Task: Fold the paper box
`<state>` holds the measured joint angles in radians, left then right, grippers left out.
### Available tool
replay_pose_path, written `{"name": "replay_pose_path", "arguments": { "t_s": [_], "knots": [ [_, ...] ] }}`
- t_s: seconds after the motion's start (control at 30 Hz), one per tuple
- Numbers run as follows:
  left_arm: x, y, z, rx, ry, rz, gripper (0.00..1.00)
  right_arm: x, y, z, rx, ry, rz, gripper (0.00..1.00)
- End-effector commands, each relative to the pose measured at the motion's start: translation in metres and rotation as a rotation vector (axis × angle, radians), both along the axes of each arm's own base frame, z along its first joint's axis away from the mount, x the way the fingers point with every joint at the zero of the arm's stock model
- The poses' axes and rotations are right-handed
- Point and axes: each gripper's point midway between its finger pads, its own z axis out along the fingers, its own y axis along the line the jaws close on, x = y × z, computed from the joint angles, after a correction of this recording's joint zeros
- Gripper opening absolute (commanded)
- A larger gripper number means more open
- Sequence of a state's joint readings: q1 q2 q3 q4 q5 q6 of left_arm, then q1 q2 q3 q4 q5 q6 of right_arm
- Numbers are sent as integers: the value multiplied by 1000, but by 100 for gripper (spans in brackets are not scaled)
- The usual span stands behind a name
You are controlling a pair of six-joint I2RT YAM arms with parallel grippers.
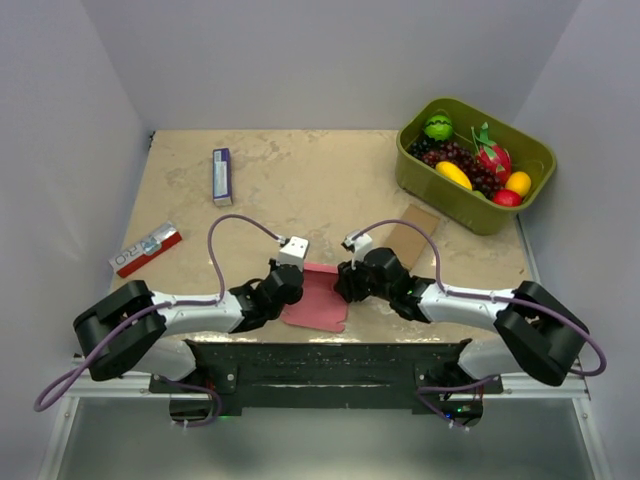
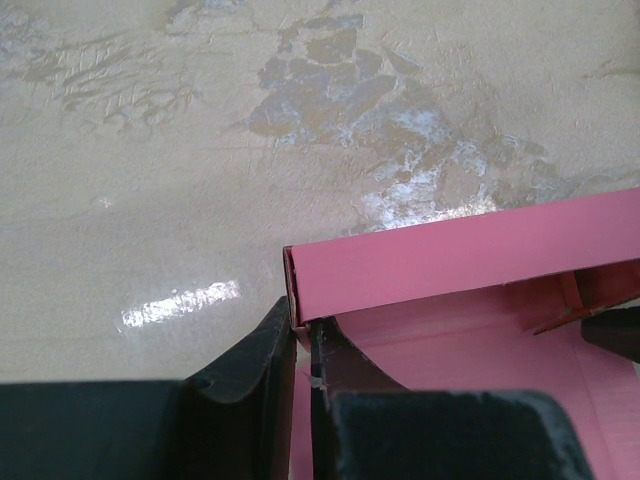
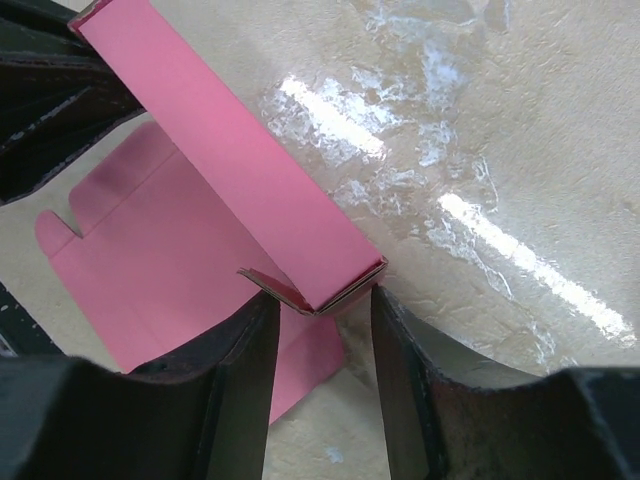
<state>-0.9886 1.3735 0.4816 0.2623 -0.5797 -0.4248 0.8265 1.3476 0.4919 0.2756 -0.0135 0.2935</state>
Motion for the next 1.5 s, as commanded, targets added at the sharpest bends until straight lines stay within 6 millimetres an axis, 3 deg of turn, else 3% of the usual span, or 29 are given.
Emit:
{"name": "replay_pose_path", "arguments": {
  "t_s": [0.0,0.3,0.67,0.9,1.07,1.1,1.13,1.47],
  "knots": [
    [-8,-10,0,-12,5,-90,0,32,15,35,74,-143,-58,42],
    [-9,-13,1,-18,0,-118,0,49,19,44,102,-209,-104,35],
    [-11,-16,2,-25,-3,-137,0,63,27,37,110,-213,-142,26],
    [-11,-17,6,-41,-8,-129,0,72,25,29,86,-185,-239,9],
    [-9,-18,8,-51,-8,-98,0,78,18,27,14,-193,-355,0],
    [-7,-16,8,-46,-7,-83,0,76,20,24,1,-184,-373,0],
    [-7,-16,7,-43,-4,-75,0,77,8,18,-57,-185,-427,0],
    [0,-8,9,-34,0,18,0,77,-17,9,-124,-151,-728,0]
  ]
}}
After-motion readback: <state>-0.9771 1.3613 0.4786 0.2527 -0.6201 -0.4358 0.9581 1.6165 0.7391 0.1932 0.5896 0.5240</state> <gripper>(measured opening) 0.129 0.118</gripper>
